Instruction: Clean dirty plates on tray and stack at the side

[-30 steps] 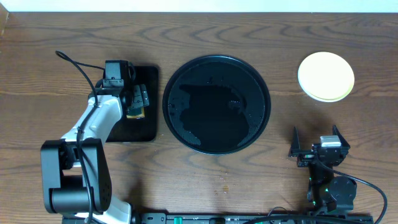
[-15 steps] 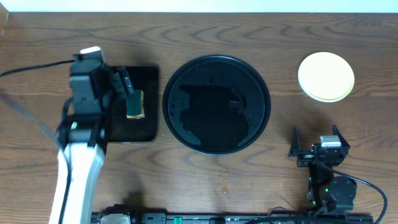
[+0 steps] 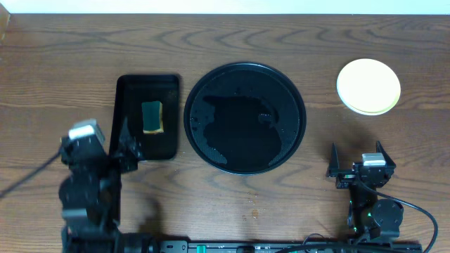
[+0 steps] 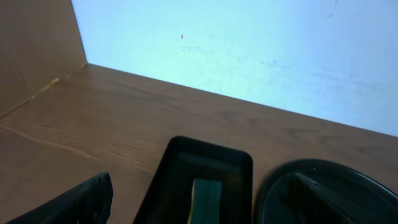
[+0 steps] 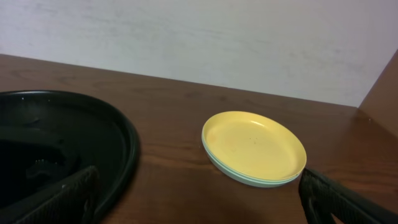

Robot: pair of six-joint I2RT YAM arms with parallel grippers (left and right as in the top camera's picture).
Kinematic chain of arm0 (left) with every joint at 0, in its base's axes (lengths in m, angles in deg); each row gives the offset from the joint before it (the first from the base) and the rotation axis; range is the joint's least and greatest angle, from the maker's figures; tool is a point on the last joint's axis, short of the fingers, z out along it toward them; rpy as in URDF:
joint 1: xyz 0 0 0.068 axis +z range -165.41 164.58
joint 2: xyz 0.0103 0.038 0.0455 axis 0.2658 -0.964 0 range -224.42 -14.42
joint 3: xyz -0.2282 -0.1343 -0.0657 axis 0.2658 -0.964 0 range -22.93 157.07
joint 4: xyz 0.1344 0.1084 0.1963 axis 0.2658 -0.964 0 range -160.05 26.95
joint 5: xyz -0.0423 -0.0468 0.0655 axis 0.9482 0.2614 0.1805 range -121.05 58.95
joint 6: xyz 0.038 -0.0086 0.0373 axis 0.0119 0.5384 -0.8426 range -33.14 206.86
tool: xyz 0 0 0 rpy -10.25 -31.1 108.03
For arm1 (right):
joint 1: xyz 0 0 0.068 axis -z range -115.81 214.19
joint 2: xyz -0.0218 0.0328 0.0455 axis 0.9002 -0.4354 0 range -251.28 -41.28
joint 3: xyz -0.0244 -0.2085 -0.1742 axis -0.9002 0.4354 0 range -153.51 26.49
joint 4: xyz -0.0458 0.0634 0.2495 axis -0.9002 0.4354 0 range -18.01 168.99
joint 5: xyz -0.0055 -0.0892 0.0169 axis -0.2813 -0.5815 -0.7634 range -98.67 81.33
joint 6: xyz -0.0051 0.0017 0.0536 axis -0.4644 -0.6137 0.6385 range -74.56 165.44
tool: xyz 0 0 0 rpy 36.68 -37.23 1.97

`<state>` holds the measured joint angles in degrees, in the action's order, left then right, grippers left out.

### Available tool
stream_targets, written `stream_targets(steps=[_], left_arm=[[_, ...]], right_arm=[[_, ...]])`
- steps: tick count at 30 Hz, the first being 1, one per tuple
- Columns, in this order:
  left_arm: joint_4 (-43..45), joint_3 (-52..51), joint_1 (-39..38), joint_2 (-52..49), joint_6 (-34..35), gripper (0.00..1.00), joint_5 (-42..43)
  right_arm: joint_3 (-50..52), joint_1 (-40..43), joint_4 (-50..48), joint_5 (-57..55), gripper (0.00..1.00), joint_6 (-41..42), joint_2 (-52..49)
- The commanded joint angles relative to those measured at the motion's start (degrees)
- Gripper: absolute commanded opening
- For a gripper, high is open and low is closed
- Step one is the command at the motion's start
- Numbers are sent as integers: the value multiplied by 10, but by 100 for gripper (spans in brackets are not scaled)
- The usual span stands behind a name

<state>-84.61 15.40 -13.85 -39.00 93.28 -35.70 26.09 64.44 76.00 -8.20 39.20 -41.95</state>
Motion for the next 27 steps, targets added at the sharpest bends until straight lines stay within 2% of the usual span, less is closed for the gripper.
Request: stream_targets(steps=[1,6,8,12,17,21,27], left_arm=[[52,-61,4,70,3,90,11],[253,-159,4,139,8,90,53],[346,-204,3,158,33,89,57],[434,-274,3,185,80,89,57],[446,-337,3,219,90,89,57],[422,-381,3,245,89,90,57],[259,-381,2,245,89,90,55]], right_arm=[[1,14,3,2,99,11,3],[1,14,3,2,99,11,3],[1,14,3,2,99,11,3],[1,14,3,2,99,11,3],[1,14,3,2,99,11,3],[1,14,3,2,99,11,3],[1,14,3,2,99,11,3]])
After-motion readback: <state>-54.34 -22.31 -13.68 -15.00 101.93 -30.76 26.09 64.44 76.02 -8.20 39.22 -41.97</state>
